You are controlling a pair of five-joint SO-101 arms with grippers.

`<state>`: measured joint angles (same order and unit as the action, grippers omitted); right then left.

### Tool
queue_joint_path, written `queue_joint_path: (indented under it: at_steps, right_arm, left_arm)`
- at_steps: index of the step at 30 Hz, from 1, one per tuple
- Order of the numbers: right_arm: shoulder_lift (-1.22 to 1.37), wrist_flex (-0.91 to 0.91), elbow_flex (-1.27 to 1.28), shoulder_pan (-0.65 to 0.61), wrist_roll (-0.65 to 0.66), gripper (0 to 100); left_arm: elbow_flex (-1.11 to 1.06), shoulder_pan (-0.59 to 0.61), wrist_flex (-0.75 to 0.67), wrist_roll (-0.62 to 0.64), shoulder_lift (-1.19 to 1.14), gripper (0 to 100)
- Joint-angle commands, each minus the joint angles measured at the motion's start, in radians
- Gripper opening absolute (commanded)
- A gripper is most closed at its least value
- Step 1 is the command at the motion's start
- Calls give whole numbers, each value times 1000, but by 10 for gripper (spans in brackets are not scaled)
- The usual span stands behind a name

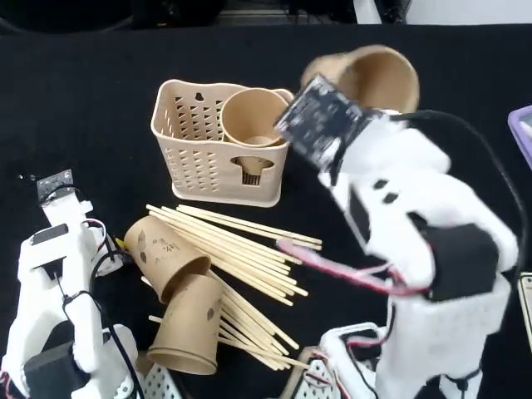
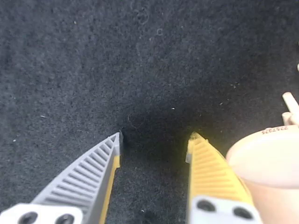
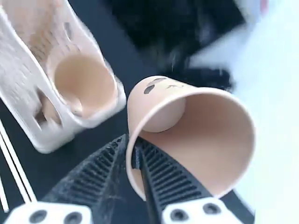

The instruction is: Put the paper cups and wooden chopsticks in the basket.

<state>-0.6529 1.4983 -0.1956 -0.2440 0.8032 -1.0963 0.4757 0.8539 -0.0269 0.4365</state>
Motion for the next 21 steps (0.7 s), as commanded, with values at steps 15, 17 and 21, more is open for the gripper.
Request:
queue_joint_path:
  at_steps: [15,17,21]
  right_arm:
    - [599,267,-582,-106,77,11]
    - [593,267,-605,-109,72,11]
    - [568,265,-630,-144,69,11]
  left_arm:
    - [-12,-30,-12,6,3,234]
    - [-12,-30,-12,6,3,234]
    - [-12,-30,-12,6,3,234]
